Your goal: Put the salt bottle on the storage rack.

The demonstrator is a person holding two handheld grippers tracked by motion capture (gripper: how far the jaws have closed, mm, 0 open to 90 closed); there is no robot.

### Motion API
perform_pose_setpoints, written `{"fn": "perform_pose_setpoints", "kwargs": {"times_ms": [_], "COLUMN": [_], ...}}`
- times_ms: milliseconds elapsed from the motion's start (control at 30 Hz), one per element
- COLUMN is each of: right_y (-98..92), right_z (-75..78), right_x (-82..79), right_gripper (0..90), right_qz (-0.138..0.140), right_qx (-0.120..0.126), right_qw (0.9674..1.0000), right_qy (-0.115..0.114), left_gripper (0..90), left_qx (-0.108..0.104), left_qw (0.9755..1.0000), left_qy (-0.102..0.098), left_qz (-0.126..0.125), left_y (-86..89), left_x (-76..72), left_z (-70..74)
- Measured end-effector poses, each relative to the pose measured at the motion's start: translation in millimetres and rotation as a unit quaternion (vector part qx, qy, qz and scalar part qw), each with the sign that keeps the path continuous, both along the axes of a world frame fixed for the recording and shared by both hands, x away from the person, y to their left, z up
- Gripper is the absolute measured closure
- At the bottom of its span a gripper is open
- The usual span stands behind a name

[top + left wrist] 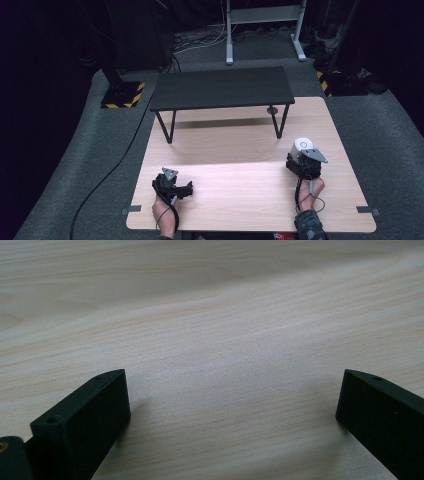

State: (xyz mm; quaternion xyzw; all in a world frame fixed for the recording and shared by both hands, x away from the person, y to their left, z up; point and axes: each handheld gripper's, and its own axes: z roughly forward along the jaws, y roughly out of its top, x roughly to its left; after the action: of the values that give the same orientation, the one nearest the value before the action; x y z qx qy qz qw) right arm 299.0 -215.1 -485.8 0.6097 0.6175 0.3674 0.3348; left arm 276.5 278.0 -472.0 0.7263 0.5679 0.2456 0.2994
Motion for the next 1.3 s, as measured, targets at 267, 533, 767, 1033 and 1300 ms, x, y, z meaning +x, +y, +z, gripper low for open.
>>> {"fn": "perform_pose_setpoints", "kwargs": {"times_ms": [267, 533, 767, 1033, 1300], "right_y": [-4.4, -6.1, -6.7, -8.2, -6.1], "right_z": [14.9, 29.3, 40.9, 53.1, 63.9], "right_x": [-2.3, -4.8, -7.5, -8.1, -6.5], "right_gripper": [29.5, 29.4, 29.4, 29.4, 29.4], "right_qz": [0.004, 0.008, 0.013, 0.017, 0.022], "right_qx": [0.007, 0.008, 0.007, 0.008, 0.002], "right_qw": [1.0, 0.9998, 0.9996, 0.9993, 0.9989], "right_qy": [-0.005, -0.014, -0.024, -0.033, -0.041], "left_gripper": [0.2, 0.2, 0.2, 0.2, 0.2], "left_qx": [0.0, 0.0, 0.0, 0.0, 0.0], "left_qw": [1.0, 1.0, 1.0, 1.0, 1.0], "left_qy": [0.0, 0.0, 0.0, 0.0, 0.0], "left_qz": [0.0, 0.0, 0.0, 0.0, 0.0], "left_y": [0.0, 0.1, 0.1, 0.1, 0.1], "left_x": [0.0, 0.0, 0.0, 0.1, 0.1], "left_z": [0.0, 0.0, 0.0, 0.0, 0.1]}}
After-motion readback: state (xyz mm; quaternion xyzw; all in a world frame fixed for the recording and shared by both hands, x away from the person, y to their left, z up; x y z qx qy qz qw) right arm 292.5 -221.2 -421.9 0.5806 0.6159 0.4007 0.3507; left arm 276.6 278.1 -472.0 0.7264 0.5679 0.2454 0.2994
